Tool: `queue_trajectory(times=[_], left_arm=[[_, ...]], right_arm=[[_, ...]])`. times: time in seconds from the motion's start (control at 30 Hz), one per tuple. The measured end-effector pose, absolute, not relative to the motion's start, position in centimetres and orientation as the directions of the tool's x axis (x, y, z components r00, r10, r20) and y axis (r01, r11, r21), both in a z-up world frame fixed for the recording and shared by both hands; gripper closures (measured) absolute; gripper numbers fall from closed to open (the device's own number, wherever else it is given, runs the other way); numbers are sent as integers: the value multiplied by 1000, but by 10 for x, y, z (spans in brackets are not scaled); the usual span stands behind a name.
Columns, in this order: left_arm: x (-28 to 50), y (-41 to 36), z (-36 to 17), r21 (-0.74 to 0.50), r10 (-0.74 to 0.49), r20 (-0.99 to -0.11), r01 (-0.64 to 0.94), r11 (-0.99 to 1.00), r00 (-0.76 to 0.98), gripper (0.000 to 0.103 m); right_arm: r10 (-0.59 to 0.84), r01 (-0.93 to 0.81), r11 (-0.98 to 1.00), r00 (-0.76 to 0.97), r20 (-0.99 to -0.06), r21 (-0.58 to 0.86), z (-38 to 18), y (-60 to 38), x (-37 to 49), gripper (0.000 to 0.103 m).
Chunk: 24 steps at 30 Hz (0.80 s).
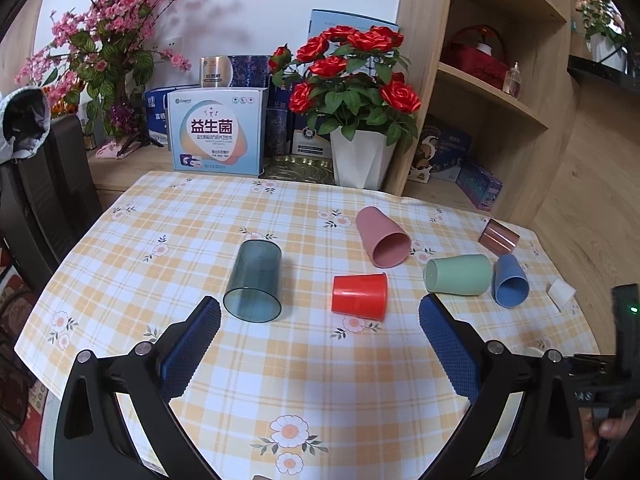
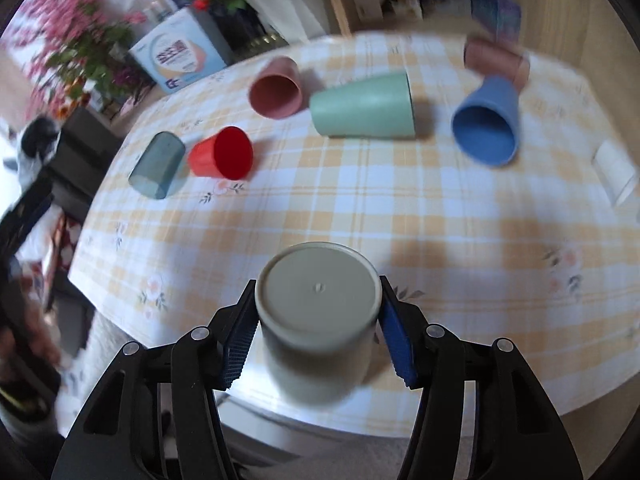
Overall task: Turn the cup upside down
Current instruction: 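Lift the beige cup with the right tool and turn it base up, then lower the inverted beige cup onto the table and open the right tool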
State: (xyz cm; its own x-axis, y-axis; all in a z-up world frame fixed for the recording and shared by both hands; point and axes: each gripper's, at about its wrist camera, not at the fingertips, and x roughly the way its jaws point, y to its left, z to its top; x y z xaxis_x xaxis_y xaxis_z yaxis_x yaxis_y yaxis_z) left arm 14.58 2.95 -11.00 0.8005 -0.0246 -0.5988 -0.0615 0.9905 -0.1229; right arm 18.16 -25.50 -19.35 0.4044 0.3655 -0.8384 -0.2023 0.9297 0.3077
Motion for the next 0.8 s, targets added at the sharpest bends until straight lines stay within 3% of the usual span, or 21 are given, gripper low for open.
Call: queue_trajectory(times=[0.23, 0.57, 0.8], left_arm=[[136, 18, -103, -99, -29, -584, -36, 994, 811, 6], [138, 26, -106, -111, -11, -593, -68, 992, 805, 6], [143, 30, -114, -110, -4, -609, -80, 991, 793, 6]], right_arm=[[363, -159, 931, 475, -802, 328, -179, -275, 185, 48], [174, -45, 983, 522, -835, 176, -177, -309, 217, 48], [100, -64, 995, 524, -846, 78, -187, -301, 231, 48]])
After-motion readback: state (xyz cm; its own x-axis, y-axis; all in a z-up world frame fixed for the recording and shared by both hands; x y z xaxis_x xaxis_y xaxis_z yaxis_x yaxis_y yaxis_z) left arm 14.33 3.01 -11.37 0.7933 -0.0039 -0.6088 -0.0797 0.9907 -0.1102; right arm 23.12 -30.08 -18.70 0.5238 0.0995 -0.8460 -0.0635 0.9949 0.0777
